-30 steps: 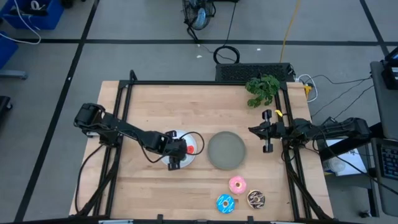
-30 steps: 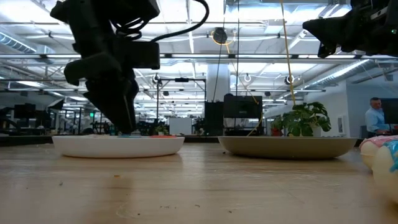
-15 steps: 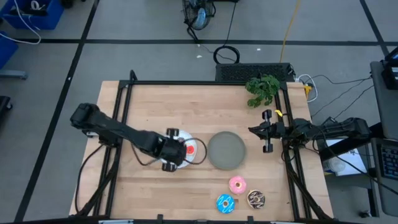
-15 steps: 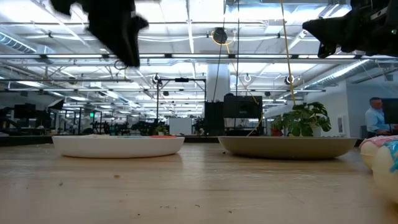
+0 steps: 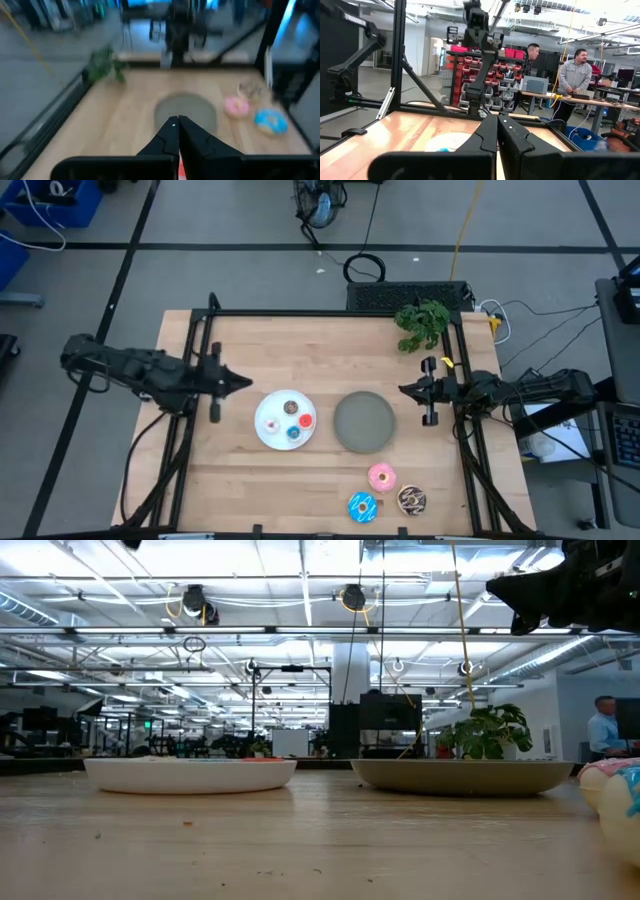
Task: Pick & Place donuts
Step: Put the big pink doughnut on the gray plate
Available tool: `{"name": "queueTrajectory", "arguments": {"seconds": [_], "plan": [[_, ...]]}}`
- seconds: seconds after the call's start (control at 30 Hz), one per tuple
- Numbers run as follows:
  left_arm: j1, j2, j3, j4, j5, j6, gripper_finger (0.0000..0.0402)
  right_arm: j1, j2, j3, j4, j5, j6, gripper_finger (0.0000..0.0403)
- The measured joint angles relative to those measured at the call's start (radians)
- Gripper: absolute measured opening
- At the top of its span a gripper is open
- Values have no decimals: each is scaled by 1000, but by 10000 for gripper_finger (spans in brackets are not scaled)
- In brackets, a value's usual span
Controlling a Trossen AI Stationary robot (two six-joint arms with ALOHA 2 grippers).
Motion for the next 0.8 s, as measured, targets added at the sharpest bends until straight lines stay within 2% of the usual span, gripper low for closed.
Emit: {"name": "queueTrajectory", "arguments": {"seconds": [0.13,0.23,0.47,0.6,0.8], "plan": [[22,-150,-285,371,-62,91,4,0,0,0,7,0,2,0],[34,-223,-430,525,-63,172,6,0,0,0,12,0,3,0],[45,-386,-552,537,18,219,6,0,0,0,13,0,3,0],[45,-430,-627,527,15,264,3,0,0,0,29,2,-22,0],[45,-462,-768,638,31,309,3,0,0,0,36,4,-30,0]]}}
